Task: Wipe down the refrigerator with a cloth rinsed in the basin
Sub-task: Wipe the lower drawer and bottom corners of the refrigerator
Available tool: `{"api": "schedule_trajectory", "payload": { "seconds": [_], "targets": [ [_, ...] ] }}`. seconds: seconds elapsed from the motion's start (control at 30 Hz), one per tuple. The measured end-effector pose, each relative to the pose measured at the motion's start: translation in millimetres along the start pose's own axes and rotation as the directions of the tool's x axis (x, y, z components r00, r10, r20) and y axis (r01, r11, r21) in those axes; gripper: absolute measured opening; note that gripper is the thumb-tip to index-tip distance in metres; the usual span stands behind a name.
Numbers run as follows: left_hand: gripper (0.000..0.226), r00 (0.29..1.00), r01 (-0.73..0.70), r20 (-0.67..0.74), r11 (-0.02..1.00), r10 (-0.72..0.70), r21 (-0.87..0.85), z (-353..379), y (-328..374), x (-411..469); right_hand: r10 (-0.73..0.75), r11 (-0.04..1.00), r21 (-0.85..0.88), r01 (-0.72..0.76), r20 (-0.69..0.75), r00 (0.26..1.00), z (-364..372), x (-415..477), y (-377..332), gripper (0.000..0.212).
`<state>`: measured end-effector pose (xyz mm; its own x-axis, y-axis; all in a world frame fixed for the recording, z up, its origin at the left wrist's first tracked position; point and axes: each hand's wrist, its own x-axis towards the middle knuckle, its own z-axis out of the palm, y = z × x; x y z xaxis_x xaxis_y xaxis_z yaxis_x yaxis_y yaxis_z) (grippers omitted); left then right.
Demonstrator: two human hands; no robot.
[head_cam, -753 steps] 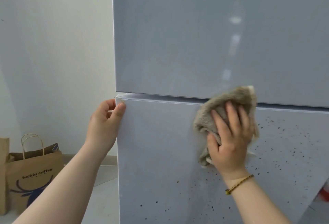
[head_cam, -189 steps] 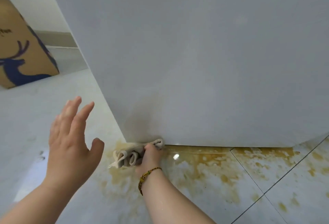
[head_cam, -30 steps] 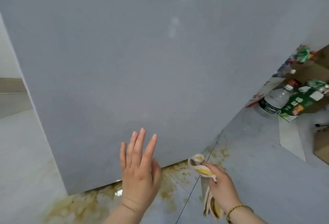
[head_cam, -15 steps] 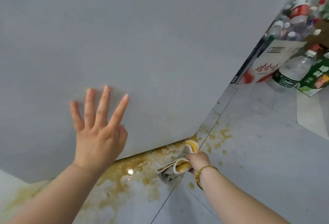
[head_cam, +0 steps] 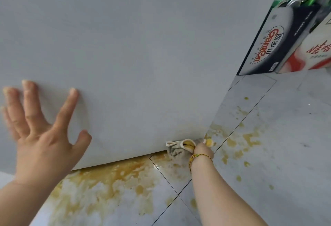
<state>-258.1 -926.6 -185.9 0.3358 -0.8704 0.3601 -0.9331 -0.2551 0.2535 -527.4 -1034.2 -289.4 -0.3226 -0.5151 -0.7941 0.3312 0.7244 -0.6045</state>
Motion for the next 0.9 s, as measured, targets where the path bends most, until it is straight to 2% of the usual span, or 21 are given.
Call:
{"api": "schedule_trajectory", "payload": {
  "seconds": [0.03,0.07,0.1,0.17,0.23,0.3,0.43,0.53,0.73,0.8,0.9],
  "targets": [
    [0.076,0.999,0.053,-0.011,0.998,-0.053,-0.021,-3.5,4.2,-3.5,-0.075,0.997,0.018,0.076,-0.028,0.997,-4.9,1.7,-10.0,0.017],
    [0.076,0.997,0.059,-0.041,0.998,-0.059,-0.011,-7.1,9.7,-6.0,-0.169,0.983,0.049,0.177,-0.126,0.978,-9.7,3.2,-18.6,0.025],
    [0.076,0.997,0.014,-0.070,1.000,-0.014,-0.009,-11.7,19.6,-7.4,-0.264,0.958,0.075,0.277,-0.156,0.952,-16.4,0.8,-28.2,0.033],
    [0.067,0.984,-0.036,-0.174,0.999,0.042,0.035,-15.8,33.8,-9.9,-0.454,0.880,0.093,0.465,-0.119,0.883,-22.2,-17.0,-46.2,0.030],
    [0.065,0.963,-0.055,-0.261,0.997,0.066,0.051,-19.2,43.6,-13.3,-0.527,0.837,0.147,0.526,-0.038,0.849,-29.1,-32.8,-58.0,0.022],
    [0.061,0.931,-0.105,-0.350,0.994,0.104,0.016,-22.7,53.6,-14.2,-0.579,0.800,0.212,0.561,0.029,0.815,-40.9,-51.9,-70.8,0.023],
    [0.050,0.805,-0.382,-0.474,0.923,0.358,0.048,-46.8,104.2,-2.8,-0.662,0.730,0.341,0.592,0.139,0.736,-69.6,-91.4,-100.9,0.026],
    [0.053,0.734,-0.467,-0.549,0.884,0.399,0.018,-73.4,152.0,24.9,-0.681,0.716,0.380,0.586,0.194,0.706,-93.1,-113.2,-130.1,0.028],
    [0.058,0.651,-0.445,-0.657,0.892,0.380,0.075,-125.2,232.4,83.7,-0.643,0.757,0.389,0.526,0.298,0.705,-132.3,-149.7,-202.1,0.029],
    [0.055,0.657,-0.383,-0.680,0.921,0.327,0.073,-145.2,258.4,104.8,-0.629,0.775,0.320,0.545,0.304,0.715,-140.0,-160.2,-225.0,0.031],
    [0.051,0.688,-0.245,-0.674,0.960,0.268,0.132,-164.6,286.1,127.7,-0.661,0.749,0.224,0.623,0.313,0.682,-148.8,-172.5,-249.9,0.031]
  ]
}}
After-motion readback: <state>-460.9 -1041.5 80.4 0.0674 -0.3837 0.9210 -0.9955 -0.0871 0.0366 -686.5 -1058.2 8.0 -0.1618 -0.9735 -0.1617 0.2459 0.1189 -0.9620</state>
